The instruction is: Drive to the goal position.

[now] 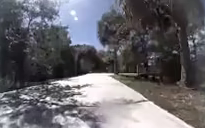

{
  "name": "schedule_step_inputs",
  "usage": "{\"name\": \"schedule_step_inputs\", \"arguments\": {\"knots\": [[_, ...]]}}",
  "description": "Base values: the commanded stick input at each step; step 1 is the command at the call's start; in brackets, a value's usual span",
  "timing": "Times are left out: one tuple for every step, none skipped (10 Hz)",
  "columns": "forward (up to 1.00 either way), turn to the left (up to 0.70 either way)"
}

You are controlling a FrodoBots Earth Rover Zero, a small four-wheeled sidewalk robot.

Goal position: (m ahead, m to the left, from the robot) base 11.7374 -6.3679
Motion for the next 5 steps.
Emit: {"name": "schedule_step_inputs", "arguments": {"knots": [[0.84, 0.0], [0.84, 0.0], [0.84, 0.0], [0.84, 0.0], [0.84, 0.0]]}}
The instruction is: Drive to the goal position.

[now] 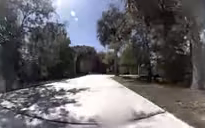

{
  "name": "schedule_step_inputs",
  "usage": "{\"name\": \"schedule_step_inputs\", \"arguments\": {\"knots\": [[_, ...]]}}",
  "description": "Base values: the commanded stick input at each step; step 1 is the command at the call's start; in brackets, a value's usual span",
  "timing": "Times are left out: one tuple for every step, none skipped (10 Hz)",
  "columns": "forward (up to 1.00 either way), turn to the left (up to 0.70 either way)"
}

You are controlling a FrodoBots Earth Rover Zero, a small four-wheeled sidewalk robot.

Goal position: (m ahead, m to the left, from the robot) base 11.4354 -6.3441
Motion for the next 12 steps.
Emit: {"name": "schedule_step_inputs", "arguments": {"knots": [[0.84, 0.0], [0.84, 0.0], [0.84, 0.0], [0.84, 0.0], [0.84, 0.0], [0.84, 0.0], [0.84, 0.0], [0.84, 0.0], [0.84, 0.0], [0.84, 0.0], [0.84, 0.0], [0.84, 0.0]]}}
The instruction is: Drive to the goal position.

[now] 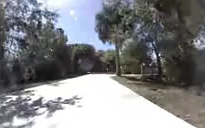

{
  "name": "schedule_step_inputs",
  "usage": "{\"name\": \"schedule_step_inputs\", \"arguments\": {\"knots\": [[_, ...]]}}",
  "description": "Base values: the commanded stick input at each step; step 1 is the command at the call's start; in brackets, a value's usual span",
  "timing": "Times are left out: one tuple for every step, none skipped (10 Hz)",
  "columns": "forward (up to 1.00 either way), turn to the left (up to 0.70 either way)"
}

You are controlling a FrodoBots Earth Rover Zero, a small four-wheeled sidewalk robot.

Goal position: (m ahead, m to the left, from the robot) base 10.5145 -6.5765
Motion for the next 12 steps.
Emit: {"name": "schedule_step_inputs", "arguments": {"knots": [[0.84, 0.0], [0.84, 0.0], [0.84, 0.0], [0.84, 0.0], [0.84, 0.0], [0.84, 0.0], [0.84, 0.0], [0.84, 0.0], [0.84, 0.0], [0.84, 0.0], [0.84, 0.0], [0.84, 0.0]]}}
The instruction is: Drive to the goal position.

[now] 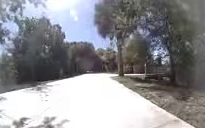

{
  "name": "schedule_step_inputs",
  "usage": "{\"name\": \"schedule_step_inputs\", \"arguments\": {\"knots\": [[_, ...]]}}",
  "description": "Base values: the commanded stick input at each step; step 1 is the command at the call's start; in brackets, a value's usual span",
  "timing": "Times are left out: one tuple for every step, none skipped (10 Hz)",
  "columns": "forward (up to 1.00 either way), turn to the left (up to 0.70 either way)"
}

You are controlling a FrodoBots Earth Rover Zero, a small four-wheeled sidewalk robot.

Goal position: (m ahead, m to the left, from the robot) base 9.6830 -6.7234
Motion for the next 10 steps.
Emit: {"name": "schedule_step_inputs", "arguments": {"knots": [[0.84, 0.0], [0.84, 0.0], [0.84, 0.0], [0.84, 0.0], [0.84, 0.0], [0.84, 0.0], [0.84, 0.0], [0.84, 0.0], [0.84, 0.0], [0.84, 0.0]]}}
